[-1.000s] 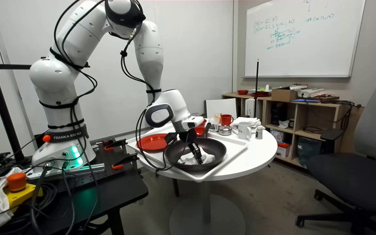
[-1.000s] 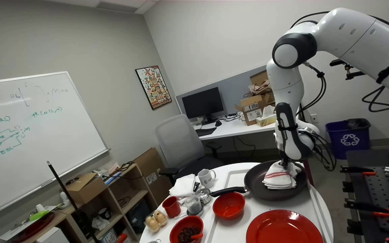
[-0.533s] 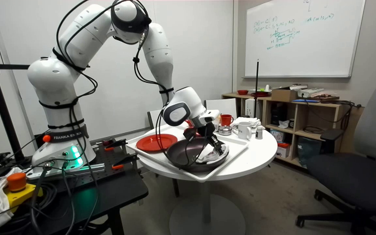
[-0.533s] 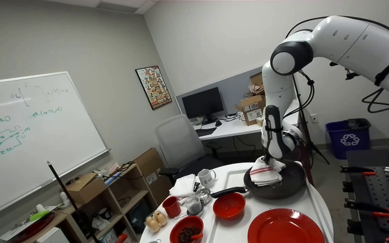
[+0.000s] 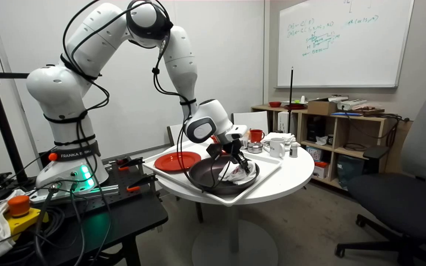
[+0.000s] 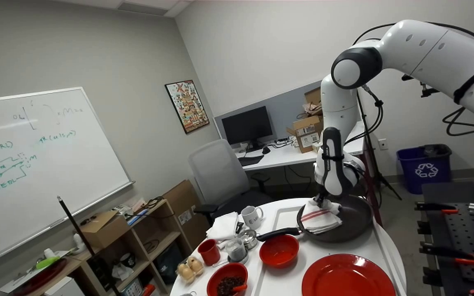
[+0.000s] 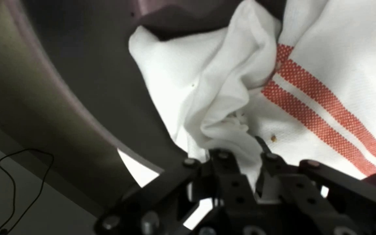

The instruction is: Use the red and white towel to wipe the black pan

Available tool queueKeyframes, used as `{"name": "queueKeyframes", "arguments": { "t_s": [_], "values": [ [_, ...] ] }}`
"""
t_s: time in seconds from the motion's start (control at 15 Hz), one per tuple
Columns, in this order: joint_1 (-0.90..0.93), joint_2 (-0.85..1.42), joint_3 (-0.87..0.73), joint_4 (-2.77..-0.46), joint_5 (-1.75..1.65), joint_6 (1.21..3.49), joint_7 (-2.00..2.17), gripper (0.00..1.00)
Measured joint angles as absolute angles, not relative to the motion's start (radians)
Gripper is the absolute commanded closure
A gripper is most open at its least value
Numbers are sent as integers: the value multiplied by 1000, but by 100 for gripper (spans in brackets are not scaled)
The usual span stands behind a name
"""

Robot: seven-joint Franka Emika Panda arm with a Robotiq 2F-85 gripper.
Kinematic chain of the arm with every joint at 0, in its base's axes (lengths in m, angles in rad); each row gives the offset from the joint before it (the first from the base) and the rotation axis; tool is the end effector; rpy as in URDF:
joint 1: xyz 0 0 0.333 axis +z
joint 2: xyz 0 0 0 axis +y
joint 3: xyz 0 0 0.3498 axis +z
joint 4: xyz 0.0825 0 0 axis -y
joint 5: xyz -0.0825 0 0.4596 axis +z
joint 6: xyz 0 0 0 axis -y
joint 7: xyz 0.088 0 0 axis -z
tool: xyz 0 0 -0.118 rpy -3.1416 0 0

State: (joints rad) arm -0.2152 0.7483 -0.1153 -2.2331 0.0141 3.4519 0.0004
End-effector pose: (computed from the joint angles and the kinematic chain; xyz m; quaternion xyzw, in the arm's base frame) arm 0.5525 -0.1975 0.0304 0.9607 -0.1431 0.2264 0.0732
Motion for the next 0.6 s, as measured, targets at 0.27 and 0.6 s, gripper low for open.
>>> {"name": "queueKeyframes", "arguments": {
  "t_s": [0.27,0.6],
  "values": [
    [-286,747,-46,-2293,-79,3455,-7,97],
    [-353,721,4,-2349,-185,3457,-55,97]
  ]
}}
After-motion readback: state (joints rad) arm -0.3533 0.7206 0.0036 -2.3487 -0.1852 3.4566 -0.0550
